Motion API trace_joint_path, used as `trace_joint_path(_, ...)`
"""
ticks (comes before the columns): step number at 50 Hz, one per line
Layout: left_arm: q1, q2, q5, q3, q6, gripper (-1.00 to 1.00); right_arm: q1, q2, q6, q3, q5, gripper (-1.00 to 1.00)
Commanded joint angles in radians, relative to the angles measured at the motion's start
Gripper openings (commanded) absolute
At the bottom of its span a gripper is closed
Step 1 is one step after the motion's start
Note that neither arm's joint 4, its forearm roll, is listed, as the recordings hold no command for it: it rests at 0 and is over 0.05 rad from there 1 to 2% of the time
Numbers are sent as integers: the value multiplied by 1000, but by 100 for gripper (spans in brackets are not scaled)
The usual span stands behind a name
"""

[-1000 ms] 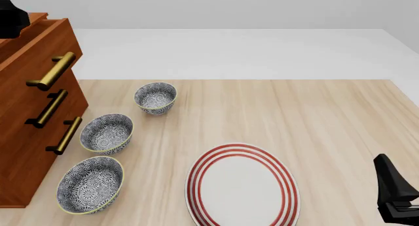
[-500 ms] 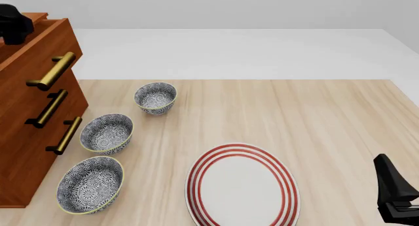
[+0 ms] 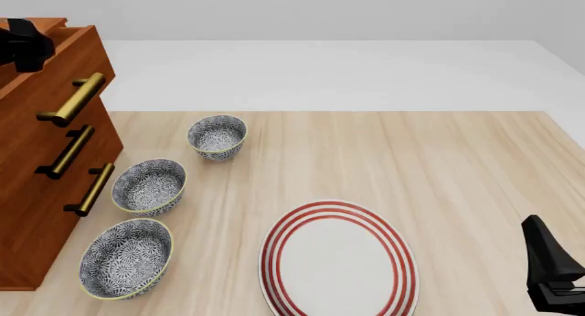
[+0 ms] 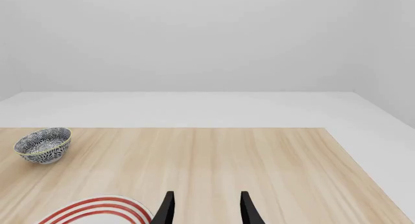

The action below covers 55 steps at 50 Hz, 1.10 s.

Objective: Open the top drawer of the cabinet.

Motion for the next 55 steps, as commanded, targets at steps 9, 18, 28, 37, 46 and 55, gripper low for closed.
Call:
trace_joint_path(9,-5,16,-20,22,8,100,0,0,0,0,0,100)
trace_joint_path(18,-6,24,-38,43,12,100,0,0,0,0,0,100)
trace_joint_path(28,-3,39,-44,42,11,100,0,0,0,0,0,100)
trace_joint_path(37,0,47,-47,45,9,100,0,0,0,0,0,100)
trace_joint_path(46,4,60,-50,43,6,100,0,0,0,0,0,100)
trace_joint_path(55,8,67,-47,40,10,100,0,0,0,0,0,100)
